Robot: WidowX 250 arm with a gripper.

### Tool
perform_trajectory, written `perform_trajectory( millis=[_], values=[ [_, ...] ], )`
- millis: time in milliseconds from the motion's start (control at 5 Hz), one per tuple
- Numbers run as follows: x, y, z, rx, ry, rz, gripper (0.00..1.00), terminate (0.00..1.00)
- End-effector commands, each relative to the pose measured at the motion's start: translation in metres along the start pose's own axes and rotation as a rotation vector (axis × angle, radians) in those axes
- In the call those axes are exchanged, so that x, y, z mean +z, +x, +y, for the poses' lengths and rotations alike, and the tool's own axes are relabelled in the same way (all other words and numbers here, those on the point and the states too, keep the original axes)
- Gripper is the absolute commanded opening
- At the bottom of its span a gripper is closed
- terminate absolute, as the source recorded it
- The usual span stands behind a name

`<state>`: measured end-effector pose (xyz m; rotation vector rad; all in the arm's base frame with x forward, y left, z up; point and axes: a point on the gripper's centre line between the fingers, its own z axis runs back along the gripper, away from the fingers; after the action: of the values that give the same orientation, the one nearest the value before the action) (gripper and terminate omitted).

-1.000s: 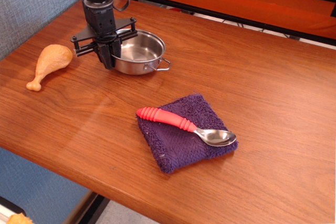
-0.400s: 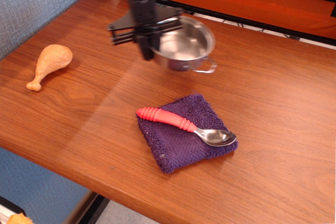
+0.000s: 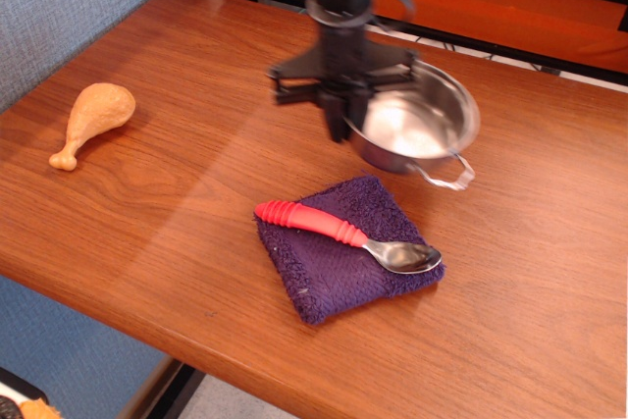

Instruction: Move the vessel and place it just behind the cloth

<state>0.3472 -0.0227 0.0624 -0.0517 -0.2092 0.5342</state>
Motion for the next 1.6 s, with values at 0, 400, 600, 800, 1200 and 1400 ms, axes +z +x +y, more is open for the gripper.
perform_trajectory(
  millis=[0, 400, 600, 800, 1200, 1400],
  values=[
    [0.012, -0.033, -0.033, -0.126, -0.065, 0.003, 0.0, 0.0],
    [-0.004, -0.041, -0.058, -0.161, -0.07, 0.028, 0.0, 0.0],
    [-0.013, -0.042, -0.063, -0.183, -0.06, 0.037, 0.0, 0.0],
    [-0.018, -0.042, -0.067, -0.199, -0.058, 0.05, 0.0, 0.0],
    [-0.025, -0.04, -0.064, -0.202, -0.028, 0.039, 1.0, 0.0],
    [-0.027, -0.038, -0.063, -0.215, -0.001, 0.043, 1.0, 0.0]
  ],
)
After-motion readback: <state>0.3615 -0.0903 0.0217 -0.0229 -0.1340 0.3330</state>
